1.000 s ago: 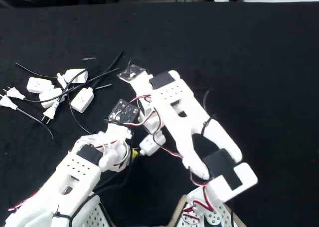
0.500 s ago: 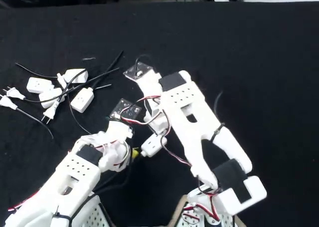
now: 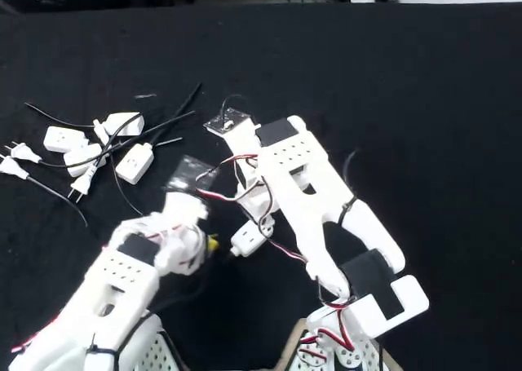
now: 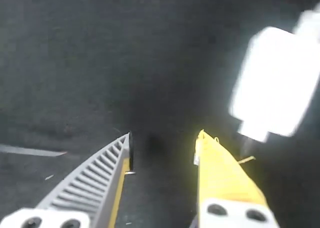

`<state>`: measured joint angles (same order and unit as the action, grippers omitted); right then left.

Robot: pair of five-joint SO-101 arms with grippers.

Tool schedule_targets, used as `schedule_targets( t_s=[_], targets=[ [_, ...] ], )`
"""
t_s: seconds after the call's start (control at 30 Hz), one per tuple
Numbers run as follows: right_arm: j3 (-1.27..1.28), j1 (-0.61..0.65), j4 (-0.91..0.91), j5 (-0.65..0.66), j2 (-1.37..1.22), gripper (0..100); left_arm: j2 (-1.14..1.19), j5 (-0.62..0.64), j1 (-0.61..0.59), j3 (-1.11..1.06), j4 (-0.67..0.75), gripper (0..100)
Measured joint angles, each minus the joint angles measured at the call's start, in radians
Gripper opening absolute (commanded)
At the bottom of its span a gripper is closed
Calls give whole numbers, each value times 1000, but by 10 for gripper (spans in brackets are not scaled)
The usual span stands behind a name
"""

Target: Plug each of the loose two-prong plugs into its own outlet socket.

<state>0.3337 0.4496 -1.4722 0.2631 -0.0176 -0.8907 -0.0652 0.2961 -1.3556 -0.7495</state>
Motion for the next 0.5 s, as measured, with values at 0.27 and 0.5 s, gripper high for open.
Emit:
schedule_targets(
  t_s=[0.27, 0.5],
  targets=[
    [77, 0, 69, 0, 58, 10, -2, 58, -213, 6, 0, 213],
    [311, 0, 227, 0, 275, 10, -3, 58, -259, 6, -48, 213]
  ],
)
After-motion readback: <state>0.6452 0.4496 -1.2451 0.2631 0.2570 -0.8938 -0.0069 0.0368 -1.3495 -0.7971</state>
